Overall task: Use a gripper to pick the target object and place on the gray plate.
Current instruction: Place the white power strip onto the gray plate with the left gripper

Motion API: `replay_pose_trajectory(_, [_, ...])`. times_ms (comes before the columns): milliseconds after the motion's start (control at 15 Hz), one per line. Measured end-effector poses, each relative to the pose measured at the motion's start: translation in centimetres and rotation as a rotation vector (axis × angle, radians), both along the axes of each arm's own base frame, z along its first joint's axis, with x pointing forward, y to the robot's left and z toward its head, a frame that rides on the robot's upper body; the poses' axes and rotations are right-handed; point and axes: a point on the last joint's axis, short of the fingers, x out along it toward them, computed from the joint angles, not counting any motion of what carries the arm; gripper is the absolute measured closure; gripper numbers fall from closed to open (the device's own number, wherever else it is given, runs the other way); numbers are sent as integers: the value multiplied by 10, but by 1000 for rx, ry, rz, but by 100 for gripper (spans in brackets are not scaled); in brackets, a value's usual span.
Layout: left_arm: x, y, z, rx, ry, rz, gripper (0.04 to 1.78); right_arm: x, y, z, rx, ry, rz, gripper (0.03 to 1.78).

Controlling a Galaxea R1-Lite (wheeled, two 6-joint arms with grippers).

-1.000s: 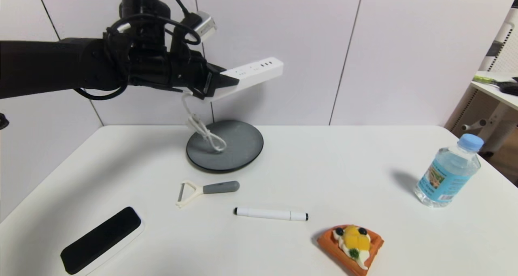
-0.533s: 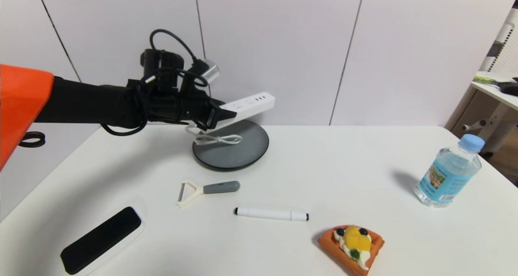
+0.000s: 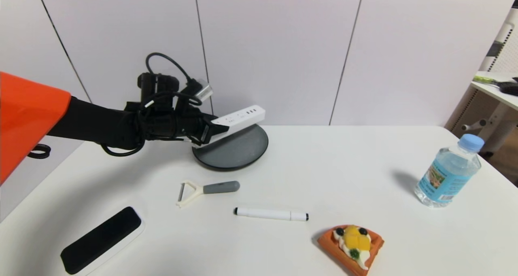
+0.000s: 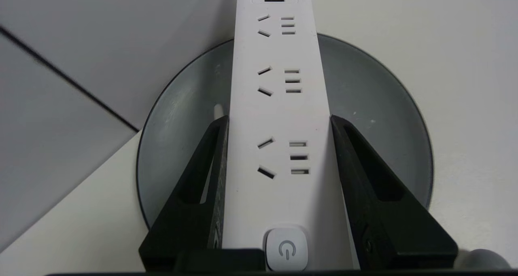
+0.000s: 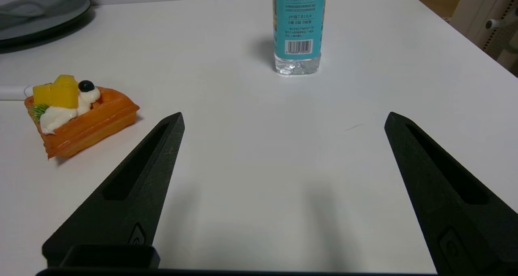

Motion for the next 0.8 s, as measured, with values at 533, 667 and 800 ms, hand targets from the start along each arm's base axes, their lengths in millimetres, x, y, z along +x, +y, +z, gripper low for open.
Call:
replay_pose_trajectory(533, [3, -2, -12, -1, 36, -3, 70, 0, 0, 0, 0, 0, 0, 10])
replay_pose_trajectory(667, [2, -1, -8, -5, 27, 1, 57, 0, 0, 0, 0, 0, 0, 10])
replay_pose_trajectory(800, [-1, 0, 0, -13, 14, 2, 46, 0, 0, 0, 0, 0, 0, 10])
